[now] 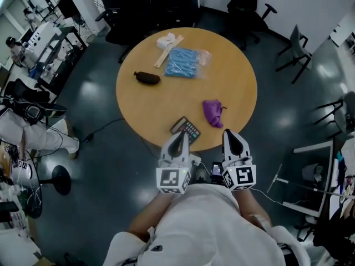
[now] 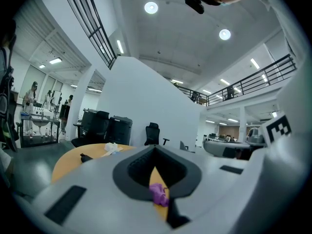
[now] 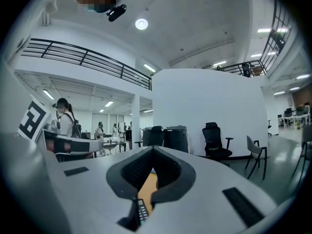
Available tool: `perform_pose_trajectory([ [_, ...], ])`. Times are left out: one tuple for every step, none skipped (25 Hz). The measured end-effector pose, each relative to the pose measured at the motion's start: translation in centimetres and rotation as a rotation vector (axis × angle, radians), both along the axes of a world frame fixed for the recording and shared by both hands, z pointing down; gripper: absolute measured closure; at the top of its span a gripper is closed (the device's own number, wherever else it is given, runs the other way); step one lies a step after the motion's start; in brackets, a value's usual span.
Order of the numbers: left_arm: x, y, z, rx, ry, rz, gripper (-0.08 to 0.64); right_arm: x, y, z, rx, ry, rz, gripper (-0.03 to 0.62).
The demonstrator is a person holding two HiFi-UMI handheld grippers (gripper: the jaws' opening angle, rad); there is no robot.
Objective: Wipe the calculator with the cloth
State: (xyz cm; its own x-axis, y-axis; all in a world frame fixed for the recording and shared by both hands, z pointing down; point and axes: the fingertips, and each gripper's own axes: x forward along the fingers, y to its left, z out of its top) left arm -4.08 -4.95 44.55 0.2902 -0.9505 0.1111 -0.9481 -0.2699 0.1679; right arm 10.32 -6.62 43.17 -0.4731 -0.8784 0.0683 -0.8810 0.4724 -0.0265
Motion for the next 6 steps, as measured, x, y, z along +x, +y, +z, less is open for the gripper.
perform_pose_trajectory([
  [-0.04,-0.04,0.03,0.001,0.0,0.0,0.553,-0.1,-0.05,0.04,0.001,-0.002,-0.001,0.575],
  [-0.09,-0.1,0.05,0.002,0.0,0.0,0.553,-0.21,-0.13,0.04,0.002,-0.004,-0.003,0.576],
  [-0.14,-0.16,0.05,0.002,0.0,0.0,0.554,-0.32,-0.21,0.0,0.003,-0.006,-0.005,0.576],
  [-0.19,-0.22,0.03,0.003,0.001,0.0,0.554,-0.41,-0.29,-0.07,0.005,-0.008,-0.007,0.576],
  [-0.22,-0.27,0.0,0.004,0.001,0.0,0.554,-0.47,-0.36,-0.14,0.006,-0.009,-0.008,0.577],
  [-0.25,-0.33,-0.04,0.006,0.001,0.0,0.552,-0.53,-0.42,-0.2,0.007,-0.011,-0.009,0.575],
])
